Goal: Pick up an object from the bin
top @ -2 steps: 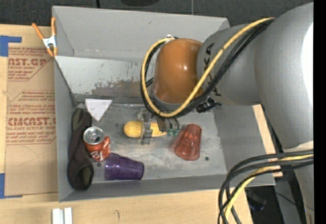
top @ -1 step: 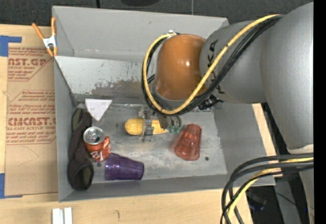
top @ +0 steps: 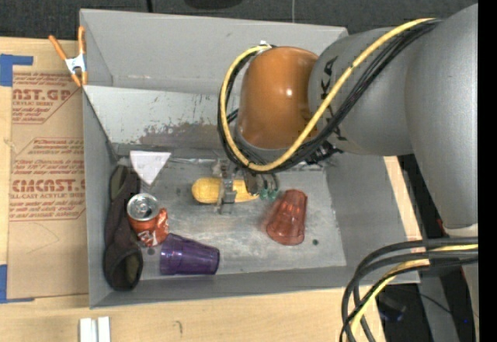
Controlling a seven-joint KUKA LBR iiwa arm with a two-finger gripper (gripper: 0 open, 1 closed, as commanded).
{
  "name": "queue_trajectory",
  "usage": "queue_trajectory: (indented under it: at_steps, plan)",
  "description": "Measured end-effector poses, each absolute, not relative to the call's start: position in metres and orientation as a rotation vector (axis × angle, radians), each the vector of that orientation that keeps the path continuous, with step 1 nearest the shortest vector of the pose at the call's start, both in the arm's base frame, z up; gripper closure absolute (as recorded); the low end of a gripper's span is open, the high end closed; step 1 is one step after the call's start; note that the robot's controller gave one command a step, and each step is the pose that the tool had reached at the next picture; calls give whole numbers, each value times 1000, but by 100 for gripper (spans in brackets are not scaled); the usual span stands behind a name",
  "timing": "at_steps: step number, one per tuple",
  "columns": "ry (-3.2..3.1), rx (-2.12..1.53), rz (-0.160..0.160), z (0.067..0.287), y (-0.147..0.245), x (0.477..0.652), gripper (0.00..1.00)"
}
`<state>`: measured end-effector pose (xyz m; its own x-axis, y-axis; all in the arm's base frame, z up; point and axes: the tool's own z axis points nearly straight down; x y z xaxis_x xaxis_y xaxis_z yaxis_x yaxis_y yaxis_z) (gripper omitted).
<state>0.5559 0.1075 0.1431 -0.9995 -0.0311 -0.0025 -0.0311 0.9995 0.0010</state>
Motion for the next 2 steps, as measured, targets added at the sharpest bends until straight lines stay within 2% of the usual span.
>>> queue_trajectory:
  at_steps: [2]
  plan:
    - [3138, -49, 2, 166, 108, 556, 100]
